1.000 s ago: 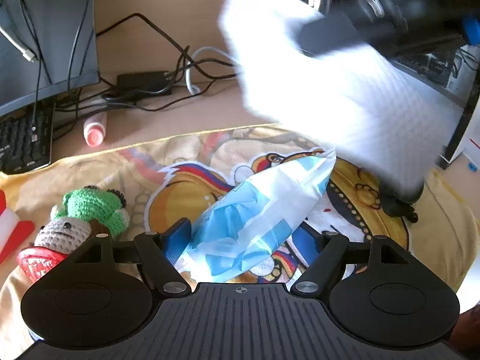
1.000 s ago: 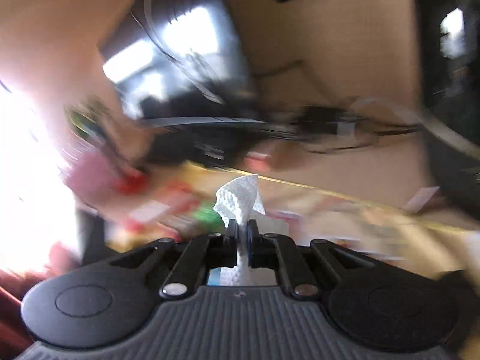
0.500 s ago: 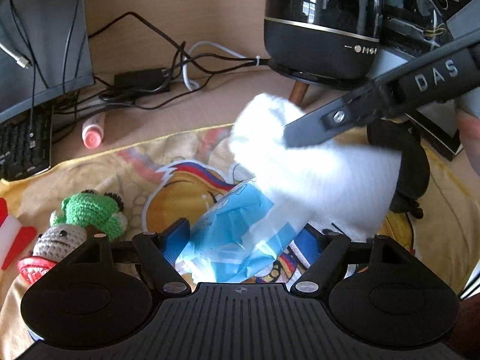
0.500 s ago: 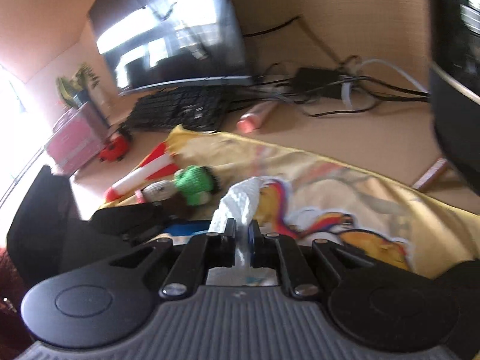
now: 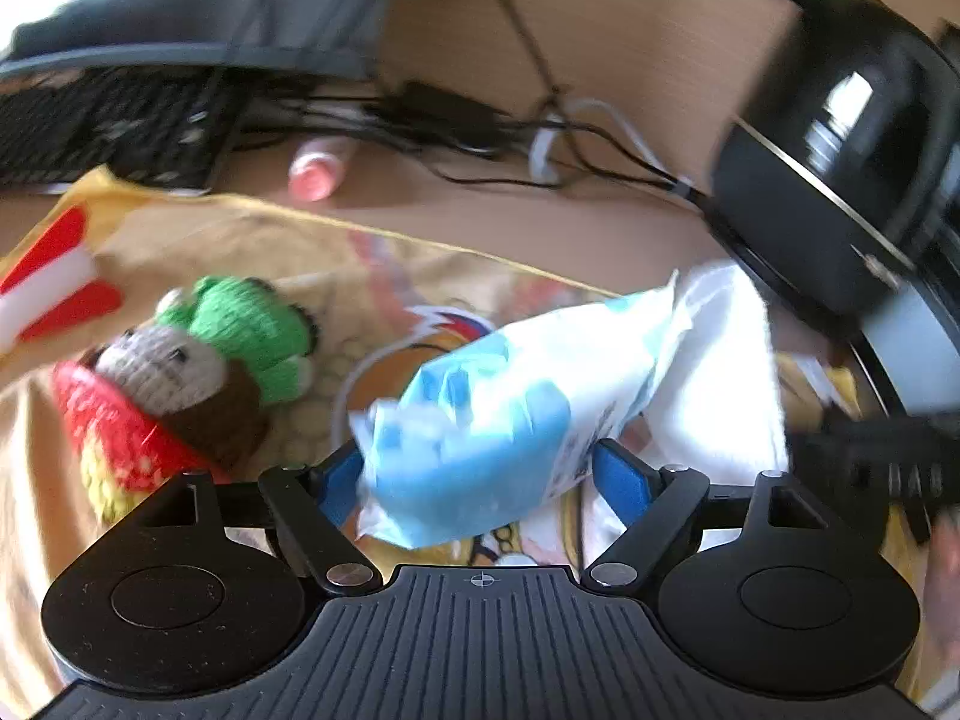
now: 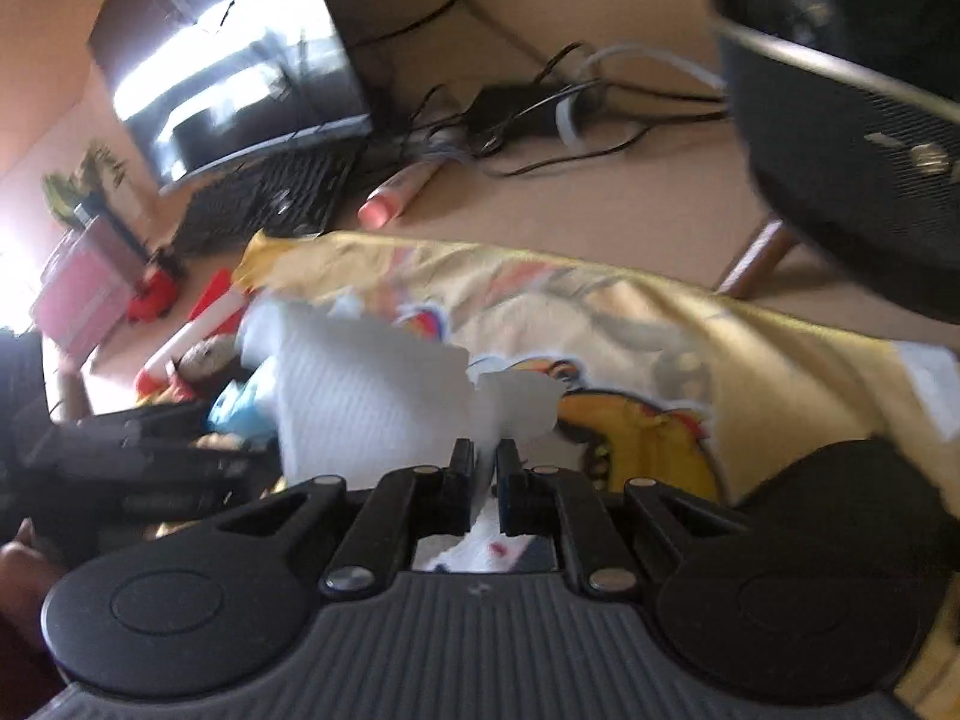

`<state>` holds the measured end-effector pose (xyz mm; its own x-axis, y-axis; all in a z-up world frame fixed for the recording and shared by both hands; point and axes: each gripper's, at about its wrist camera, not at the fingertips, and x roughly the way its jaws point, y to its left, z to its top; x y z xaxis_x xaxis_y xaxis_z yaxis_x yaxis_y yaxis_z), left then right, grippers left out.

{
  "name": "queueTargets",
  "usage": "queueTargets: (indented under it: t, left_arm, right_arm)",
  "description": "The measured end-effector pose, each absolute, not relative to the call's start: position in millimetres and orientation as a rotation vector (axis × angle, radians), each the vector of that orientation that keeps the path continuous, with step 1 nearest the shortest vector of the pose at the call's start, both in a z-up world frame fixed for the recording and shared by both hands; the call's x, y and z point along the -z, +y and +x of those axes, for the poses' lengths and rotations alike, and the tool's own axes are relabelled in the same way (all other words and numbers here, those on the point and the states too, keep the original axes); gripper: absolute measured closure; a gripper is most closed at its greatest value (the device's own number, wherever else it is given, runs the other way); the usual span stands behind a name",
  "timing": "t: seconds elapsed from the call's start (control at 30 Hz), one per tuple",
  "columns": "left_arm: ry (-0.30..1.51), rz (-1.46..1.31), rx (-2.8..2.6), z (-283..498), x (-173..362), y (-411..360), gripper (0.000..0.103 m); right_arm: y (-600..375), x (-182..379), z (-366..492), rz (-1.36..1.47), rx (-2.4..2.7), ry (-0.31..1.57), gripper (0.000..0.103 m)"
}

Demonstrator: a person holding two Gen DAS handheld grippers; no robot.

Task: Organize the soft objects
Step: 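Wipe the blue packet again with the towel in the right gripper while the left gripper holds it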

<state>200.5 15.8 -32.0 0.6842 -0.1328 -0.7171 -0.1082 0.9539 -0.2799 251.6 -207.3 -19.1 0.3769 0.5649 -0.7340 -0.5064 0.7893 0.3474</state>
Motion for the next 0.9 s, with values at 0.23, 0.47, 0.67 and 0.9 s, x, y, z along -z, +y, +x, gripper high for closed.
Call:
queueTargets:
  t: [0.23, 0.47, 0.67, 0.9]
  left_arm:
    - [0.898, -0.489, 0.016, 195, 42, 26, 0.014]
    - [0.837, -0.463, 0.005, 192, 22, 32, 0.010]
    - [0.935, -0.605, -0.056, 234, 28, 64, 0.009]
    - [0.968, -0.683, -0.030, 272, 32, 67, 0.038]
  right_arm:
    - [-201, 22, 262, 0.040, -0.745, 0.966, 0.094]
    - [-201, 18, 277, 0.012, -0.747, 0.934, 0.094]
    - [-199, 18, 278, 0.005, -0.739, 0.924, 0.094]
    - [-220, 15, 273, 0.056, -0.666, 0.913, 0.089]
